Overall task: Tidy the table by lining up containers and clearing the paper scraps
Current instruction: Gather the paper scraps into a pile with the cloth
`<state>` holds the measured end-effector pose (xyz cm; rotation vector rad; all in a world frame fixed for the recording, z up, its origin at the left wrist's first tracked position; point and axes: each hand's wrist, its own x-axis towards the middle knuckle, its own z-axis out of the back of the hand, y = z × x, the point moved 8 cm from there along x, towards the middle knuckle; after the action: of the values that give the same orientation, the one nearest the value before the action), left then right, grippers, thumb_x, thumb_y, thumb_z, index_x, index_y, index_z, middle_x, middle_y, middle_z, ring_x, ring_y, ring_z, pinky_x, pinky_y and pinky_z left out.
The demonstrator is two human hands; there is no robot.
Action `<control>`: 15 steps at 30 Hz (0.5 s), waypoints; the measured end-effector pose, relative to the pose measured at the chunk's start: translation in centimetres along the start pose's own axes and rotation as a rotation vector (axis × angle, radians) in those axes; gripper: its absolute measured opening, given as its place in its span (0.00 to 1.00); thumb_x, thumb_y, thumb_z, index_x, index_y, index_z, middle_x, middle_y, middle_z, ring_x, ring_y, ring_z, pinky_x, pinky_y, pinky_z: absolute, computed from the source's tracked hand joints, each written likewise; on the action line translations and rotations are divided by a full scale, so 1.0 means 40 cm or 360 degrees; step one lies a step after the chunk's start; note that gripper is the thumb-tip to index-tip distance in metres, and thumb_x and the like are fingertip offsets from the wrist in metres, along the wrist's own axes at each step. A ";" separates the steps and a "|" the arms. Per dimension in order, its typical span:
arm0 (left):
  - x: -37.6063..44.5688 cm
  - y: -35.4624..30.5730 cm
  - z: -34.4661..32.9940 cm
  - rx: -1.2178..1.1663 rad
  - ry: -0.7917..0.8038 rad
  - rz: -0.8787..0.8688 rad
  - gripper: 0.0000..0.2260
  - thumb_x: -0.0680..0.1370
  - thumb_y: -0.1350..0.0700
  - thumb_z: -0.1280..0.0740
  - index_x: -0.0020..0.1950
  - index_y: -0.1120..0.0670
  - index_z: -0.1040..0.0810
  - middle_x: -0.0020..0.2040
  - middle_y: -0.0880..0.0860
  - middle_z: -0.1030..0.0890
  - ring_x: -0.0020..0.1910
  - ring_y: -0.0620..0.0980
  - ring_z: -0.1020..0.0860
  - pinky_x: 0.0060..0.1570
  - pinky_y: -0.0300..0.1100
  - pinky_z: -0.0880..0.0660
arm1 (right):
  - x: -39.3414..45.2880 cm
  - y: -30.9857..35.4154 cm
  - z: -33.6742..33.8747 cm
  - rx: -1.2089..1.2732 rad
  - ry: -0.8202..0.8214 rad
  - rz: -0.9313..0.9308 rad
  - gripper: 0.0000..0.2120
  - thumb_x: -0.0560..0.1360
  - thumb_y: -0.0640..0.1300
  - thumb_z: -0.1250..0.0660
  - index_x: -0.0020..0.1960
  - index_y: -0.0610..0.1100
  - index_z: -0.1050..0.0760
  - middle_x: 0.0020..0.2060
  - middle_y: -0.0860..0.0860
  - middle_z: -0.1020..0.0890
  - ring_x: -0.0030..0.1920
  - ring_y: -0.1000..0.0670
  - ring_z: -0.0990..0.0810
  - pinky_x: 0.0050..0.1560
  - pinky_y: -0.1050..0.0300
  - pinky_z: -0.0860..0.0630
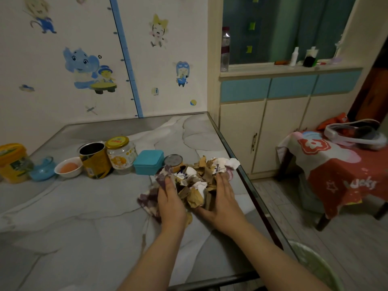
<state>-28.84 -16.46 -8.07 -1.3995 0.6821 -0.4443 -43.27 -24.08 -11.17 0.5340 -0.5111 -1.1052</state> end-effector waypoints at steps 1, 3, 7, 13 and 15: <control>0.000 0.000 0.000 -0.0015 -0.0015 -0.0004 0.25 0.82 0.42 0.49 0.77 0.50 0.39 0.76 0.54 0.38 0.75 0.56 0.41 0.72 0.48 0.45 | 0.001 -0.001 -0.001 -0.0004 0.0003 0.0003 0.60 0.63 0.75 0.35 0.78 0.50 0.66 0.78 0.51 0.61 0.78 0.50 0.61 0.76 0.47 0.51; 0.003 0.001 -0.001 -0.0058 -0.0038 -0.0002 0.24 0.82 0.43 0.48 0.76 0.51 0.39 0.76 0.54 0.37 0.74 0.55 0.40 0.71 0.47 0.44 | 0.003 -0.004 0.000 -0.0001 0.0011 0.0001 0.61 0.63 0.75 0.34 0.78 0.50 0.66 0.78 0.52 0.60 0.78 0.50 0.60 0.76 0.47 0.51; 0.011 -0.001 0.007 -0.0054 -0.0078 -0.0041 0.24 0.82 0.42 0.49 0.77 0.49 0.39 0.77 0.54 0.38 0.75 0.55 0.40 0.71 0.47 0.44 | 0.000 0.001 0.003 -0.0049 0.0038 0.0064 0.62 0.63 0.73 0.32 0.78 0.50 0.67 0.78 0.52 0.61 0.77 0.50 0.62 0.77 0.47 0.54; 0.063 -0.018 0.059 -0.0375 -0.0178 -0.0051 0.24 0.81 0.40 0.47 0.73 0.50 0.33 0.69 0.53 0.27 0.67 0.53 0.29 0.64 0.47 0.33 | -0.028 -0.009 0.032 -0.0111 0.0117 0.0064 0.63 0.61 0.71 0.28 0.77 0.53 0.70 0.77 0.54 0.66 0.76 0.51 0.65 0.77 0.42 0.56; 0.080 -0.040 0.083 -0.0532 -0.0197 -0.0117 0.22 0.81 0.41 0.47 0.72 0.50 0.31 0.66 0.49 0.25 0.65 0.49 0.28 0.59 0.42 0.33 | -0.038 -0.008 0.051 -0.0110 0.0106 0.0073 0.63 0.62 0.69 0.28 0.77 0.54 0.69 0.77 0.55 0.66 0.76 0.52 0.66 0.77 0.44 0.58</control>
<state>-24.08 -16.31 -6.93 -1.7573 0.6242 -0.3065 -45.30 -23.09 -10.00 0.4950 -0.4239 -1.0543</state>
